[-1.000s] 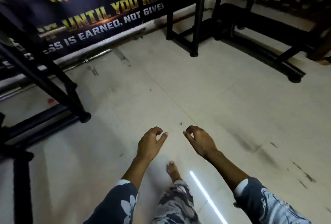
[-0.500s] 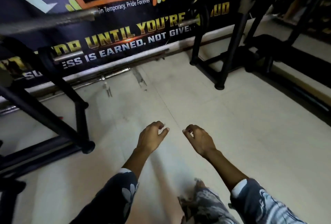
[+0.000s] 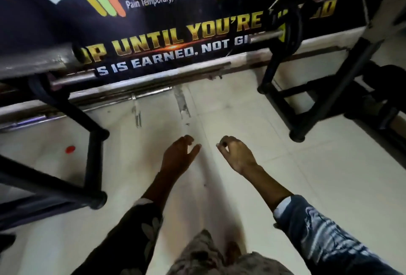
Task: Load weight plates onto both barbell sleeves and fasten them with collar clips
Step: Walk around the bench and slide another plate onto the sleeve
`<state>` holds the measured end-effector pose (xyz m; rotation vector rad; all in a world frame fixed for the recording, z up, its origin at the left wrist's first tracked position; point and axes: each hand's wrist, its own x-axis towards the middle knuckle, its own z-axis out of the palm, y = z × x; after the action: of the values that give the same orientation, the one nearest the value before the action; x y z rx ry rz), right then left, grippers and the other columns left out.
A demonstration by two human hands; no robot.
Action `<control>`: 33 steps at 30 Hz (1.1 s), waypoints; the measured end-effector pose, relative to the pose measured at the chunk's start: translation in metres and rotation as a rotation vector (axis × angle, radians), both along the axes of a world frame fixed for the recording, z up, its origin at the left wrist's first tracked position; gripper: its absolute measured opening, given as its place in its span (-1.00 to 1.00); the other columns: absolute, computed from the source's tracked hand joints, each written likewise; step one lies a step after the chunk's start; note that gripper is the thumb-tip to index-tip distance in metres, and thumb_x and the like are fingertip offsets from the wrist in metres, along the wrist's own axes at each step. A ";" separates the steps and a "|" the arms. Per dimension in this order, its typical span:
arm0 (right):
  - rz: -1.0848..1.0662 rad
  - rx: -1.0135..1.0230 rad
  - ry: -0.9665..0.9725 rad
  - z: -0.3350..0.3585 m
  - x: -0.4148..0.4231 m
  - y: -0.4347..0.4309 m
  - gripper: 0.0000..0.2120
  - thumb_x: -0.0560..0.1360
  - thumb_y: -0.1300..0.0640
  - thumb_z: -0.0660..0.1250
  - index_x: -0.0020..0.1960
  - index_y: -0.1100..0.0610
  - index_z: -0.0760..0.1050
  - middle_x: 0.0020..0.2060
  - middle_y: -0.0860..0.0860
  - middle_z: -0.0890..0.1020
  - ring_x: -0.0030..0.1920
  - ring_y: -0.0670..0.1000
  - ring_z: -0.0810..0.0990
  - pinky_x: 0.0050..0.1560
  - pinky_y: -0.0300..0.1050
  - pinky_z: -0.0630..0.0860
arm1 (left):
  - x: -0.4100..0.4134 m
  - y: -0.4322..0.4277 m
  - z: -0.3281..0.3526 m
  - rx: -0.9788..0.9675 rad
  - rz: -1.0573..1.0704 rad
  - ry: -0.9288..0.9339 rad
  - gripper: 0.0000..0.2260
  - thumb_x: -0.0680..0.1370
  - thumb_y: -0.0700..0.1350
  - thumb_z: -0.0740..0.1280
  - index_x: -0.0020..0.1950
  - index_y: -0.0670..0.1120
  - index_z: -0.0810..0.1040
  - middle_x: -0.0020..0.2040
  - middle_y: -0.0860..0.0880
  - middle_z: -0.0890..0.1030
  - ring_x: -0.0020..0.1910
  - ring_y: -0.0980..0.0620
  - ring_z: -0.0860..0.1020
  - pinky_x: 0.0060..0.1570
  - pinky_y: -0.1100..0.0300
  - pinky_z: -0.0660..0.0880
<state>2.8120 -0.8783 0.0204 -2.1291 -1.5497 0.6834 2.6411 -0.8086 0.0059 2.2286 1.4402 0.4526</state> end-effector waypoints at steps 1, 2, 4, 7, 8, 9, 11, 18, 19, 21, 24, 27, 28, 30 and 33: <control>0.028 -0.006 0.015 -0.001 0.006 0.025 -0.75 0.58 0.05 0.15 0.04 0.21 0.47 0.05 0.19 0.57 0.04 0.19 0.53 -0.03 -0.04 0.42 | 0.006 0.020 -0.002 0.002 0.011 0.007 -0.73 0.53 0.09 0.29 0.10 -0.07 0.50 0.03 0.01 0.61 0.02 0.00 0.57 -0.05 0.17 0.44; 0.060 -0.016 0.018 -0.004 0.013 0.049 -0.76 0.58 0.05 0.16 0.03 0.22 0.47 0.04 0.19 0.57 0.03 0.19 0.53 -0.02 -0.04 0.43 | 0.012 0.040 -0.004 0.000 0.027 0.018 -0.73 0.54 0.09 0.29 0.11 -0.07 0.50 0.04 0.00 0.61 0.02 0.01 0.57 -0.05 0.17 0.44; 0.118 -0.020 0.016 -0.009 0.024 0.096 -0.76 0.58 0.07 0.17 0.03 0.24 0.47 0.03 0.20 0.58 0.01 0.20 0.54 -0.02 -0.04 0.44 | 0.022 0.082 -0.009 -0.007 0.071 0.019 -0.73 0.54 0.08 0.29 0.12 -0.07 0.50 0.04 0.00 0.60 0.03 0.01 0.56 -0.05 0.18 0.44; 0.178 0.023 -0.010 -0.013 0.037 0.168 -0.76 0.58 0.08 0.17 0.01 0.25 0.48 0.00 0.21 0.58 -0.02 0.20 0.55 -0.04 -0.07 0.42 | 0.033 0.147 -0.017 0.005 0.113 0.019 -0.72 0.54 0.08 0.28 0.14 -0.07 0.49 0.06 -0.01 0.59 0.04 0.01 0.56 -0.07 0.20 0.43; 0.195 0.029 -0.009 -0.016 0.039 0.201 -0.76 0.58 0.09 0.17 0.01 0.26 0.48 -0.01 0.22 0.58 -0.03 0.20 0.55 -0.05 -0.08 0.41 | 0.036 0.176 -0.022 0.006 0.133 0.015 -0.71 0.54 0.08 0.28 0.14 -0.08 0.49 0.06 -0.02 0.59 0.04 0.01 0.56 -0.06 0.19 0.43; 0.209 0.029 -0.001 -0.018 0.042 0.234 -0.76 0.58 0.09 0.17 0.00 0.26 0.48 -0.01 0.22 0.58 -0.02 0.20 0.55 -0.06 -0.08 0.39 | 0.038 0.205 -0.025 0.004 0.156 0.010 -0.70 0.54 0.08 0.28 0.15 -0.08 0.49 0.07 -0.03 0.59 0.04 0.01 0.56 -0.05 0.18 0.44; 0.230 0.013 0.027 -0.015 0.044 0.292 -0.76 0.58 0.10 0.17 0.01 0.28 0.48 -0.01 0.23 0.58 0.00 0.20 0.55 -0.04 -0.08 0.38 | 0.038 0.261 -0.026 0.006 0.199 0.016 -0.70 0.54 0.09 0.29 0.15 -0.09 0.49 0.07 -0.03 0.60 0.03 0.01 0.56 -0.06 0.20 0.44; 0.419 0.022 0.090 0.002 0.018 0.472 -0.74 0.58 0.07 0.16 0.04 0.26 0.47 -0.01 0.19 0.58 0.00 0.15 0.56 0.06 -0.01 0.49 | 0.015 0.408 -0.009 -0.013 0.455 -0.042 -0.71 0.53 0.09 0.30 0.13 -0.07 0.51 0.03 -0.01 0.62 0.01 0.01 0.57 -0.12 0.22 0.39; 0.439 0.021 0.095 0.002 0.011 0.492 -0.74 0.58 0.07 0.17 0.02 0.26 0.48 -0.03 0.19 0.58 -0.01 0.16 0.56 0.06 0.03 0.48 | 0.010 0.422 -0.008 -0.026 0.502 -0.063 -0.72 0.52 0.09 0.31 0.10 -0.06 0.52 0.00 0.00 0.62 0.00 0.01 0.58 -0.13 0.21 0.39; 0.508 0.007 0.098 -0.001 -0.004 0.535 -0.74 0.57 0.07 0.18 0.01 0.27 0.48 -0.03 0.21 0.58 0.01 0.17 0.55 0.04 0.04 0.47 | -0.002 0.451 -0.011 -0.038 0.600 -0.094 -0.74 0.51 0.09 0.33 0.07 -0.05 0.53 -0.03 0.01 0.64 -0.02 0.00 0.59 -0.12 0.19 0.41; 0.676 0.003 0.054 -0.007 -0.032 0.621 -0.74 0.58 0.06 0.17 0.07 0.25 0.48 0.04 0.19 0.57 0.08 0.16 0.53 0.04 -0.04 0.45 | -0.027 0.508 -0.014 -0.038 0.770 -0.105 -0.75 0.51 0.08 0.33 0.07 -0.05 0.54 -0.02 -0.01 0.64 0.01 -0.04 0.59 -0.03 0.11 0.49; 0.849 0.020 0.016 -0.007 -0.060 0.695 -0.72 0.58 0.06 0.16 0.09 0.26 0.47 0.06 0.19 0.58 0.10 0.16 0.53 0.07 -0.06 0.41 | -0.051 0.549 -0.016 -0.049 0.922 -0.117 -0.73 0.51 0.08 0.32 0.09 -0.06 0.53 0.01 -0.02 0.64 0.03 -0.06 0.58 0.00 0.07 0.50; 0.899 0.003 0.007 -0.008 -0.069 0.718 -0.72 0.58 0.06 0.16 0.08 0.26 0.47 0.06 0.19 0.58 0.11 0.15 0.54 0.08 -0.05 0.41 | -0.058 0.561 -0.016 -0.059 0.974 -0.123 -0.72 0.52 0.09 0.31 0.10 -0.06 0.53 0.02 -0.03 0.64 0.04 -0.07 0.58 0.00 0.08 0.49; 0.988 -0.010 -0.003 -0.008 -0.085 0.756 -0.74 0.57 0.07 0.17 0.07 0.24 0.48 0.04 0.18 0.60 0.09 0.14 0.54 0.06 -0.03 0.44 | -0.070 0.581 -0.015 -0.077 1.066 -0.116 -0.71 0.52 0.10 0.30 0.14 -0.05 0.53 0.05 -0.03 0.63 0.06 -0.06 0.58 -0.01 0.12 0.46; 1.138 0.021 0.010 -0.013 -0.118 0.815 -0.75 0.56 0.09 0.19 0.06 0.26 0.49 0.01 0.18 0.61 0.04 0.16 0.56 0.02 -0.02 0.45 | -0.090 0.614 -0.018 -0.063 1.221 -0.122 -0.70 0.53 0.11 0.28 0.15 -0.06 0.52 0.06 -0.02 0.62 0.06 -0.05 0.57 -0.04 0.16 0.44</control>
<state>2.6935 -0.0631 0.0071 -1.0367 -2.6830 0.9644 2.5514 -0.1943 -0.0118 0.9949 2.5410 0.8443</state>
